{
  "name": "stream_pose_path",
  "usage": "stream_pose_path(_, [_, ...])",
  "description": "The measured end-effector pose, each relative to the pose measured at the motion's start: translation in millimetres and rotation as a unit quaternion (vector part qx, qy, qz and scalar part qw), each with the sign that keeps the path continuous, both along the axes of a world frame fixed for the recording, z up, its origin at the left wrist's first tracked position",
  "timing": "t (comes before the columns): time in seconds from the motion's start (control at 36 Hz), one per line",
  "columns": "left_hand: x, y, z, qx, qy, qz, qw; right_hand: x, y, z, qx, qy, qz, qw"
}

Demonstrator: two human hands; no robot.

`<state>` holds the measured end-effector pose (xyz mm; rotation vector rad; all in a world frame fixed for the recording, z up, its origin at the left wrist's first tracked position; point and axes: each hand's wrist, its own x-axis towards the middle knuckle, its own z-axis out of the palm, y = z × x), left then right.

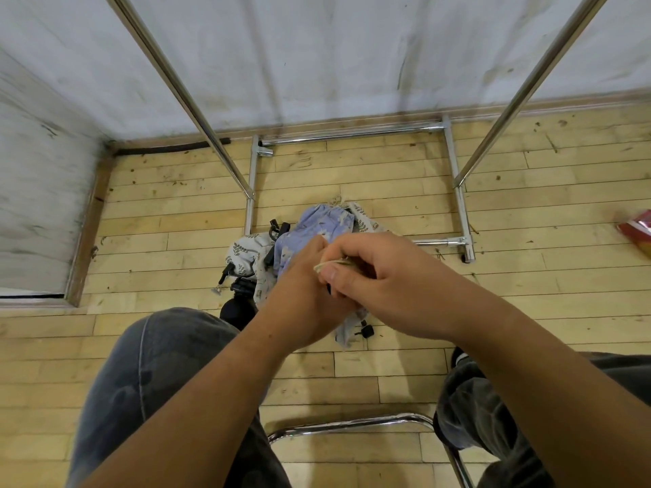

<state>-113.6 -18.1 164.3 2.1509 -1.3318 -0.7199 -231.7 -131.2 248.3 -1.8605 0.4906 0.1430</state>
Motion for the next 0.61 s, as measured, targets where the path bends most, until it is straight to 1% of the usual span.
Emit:
stream_pose_path(0.03, [1, 1, 0, 0.008, -0.004, -0.01, 1.0, 0, 1, 0, 0.006, -0.001, 0.002, 1.0])
stream_pose_path(0.08, [4, 0, 11, 0.025, -0.057, -0.052, 0.997, 1, 2, -2, 0.011, -0.002, 0.003, 1.0])
stream_pose_path(0.11, [5, 1, 15, 0.036, -0.071, -0.045, 0.996, 1, 3, -2, 0.011, -0.001, 0.004, 1.0])
stream_pose_path(0.17, [8, -6, 17, 0.055, -0.064, -0.006, 0.996, 1, 3, -2, 0.009, 0.003, 0.004, 1.0])
stream_pose_path(0.25, [9, -11, 13, 0.102, -0.075, -0.004, 0.992, 3, 2, -3, -0.005, 0.022, -0.002, 1.0])
stream_pose_path(0.33, [4, -7, 23, 0.07, -0.018, 0.015, 0.997, 3, -2, -4, -0.042, 0.046, 0.001, 0.998])
stream_pose_path(0.36, [1, -6, 25, 0.069, -0.012, 0.019, 0.997, 3, -2, -4, -0.052, 0.048, -0.004, 0.997])
stream_pose_path(0.39, [-1, -5, 25, 0.086, -0.015, 0.026, 0.996, 3, -3, -5, -0.056, 0.049, -0.013, 0.997])
stream_pose_path(0.47, [-5, -11, 27, 0.087, -0.016, 0.038, 0.995, 2, -1, -5, -0.059, 0.037, -0.034, 0.997])
stream_pose_path(0.5, [-5, -10, 26, 0.096, -0.006, 0.037, 0.995, 2, 0, -4, -0.059, 0.033, -0.033, 0.997])
stream_pose_path(0.56, [-6, -11, 22, 0.082, -0.01, 0.017, 0.996, 3, 2, -2, -0.053, 0.027, -0.032, 0.998])
stream_pose_path(0.61, [-8, -11, 16, 0.09, 0.041, 0.016, 0.995, 3, 4, -1, -0.053, 0.029, -0.038, 0.997])
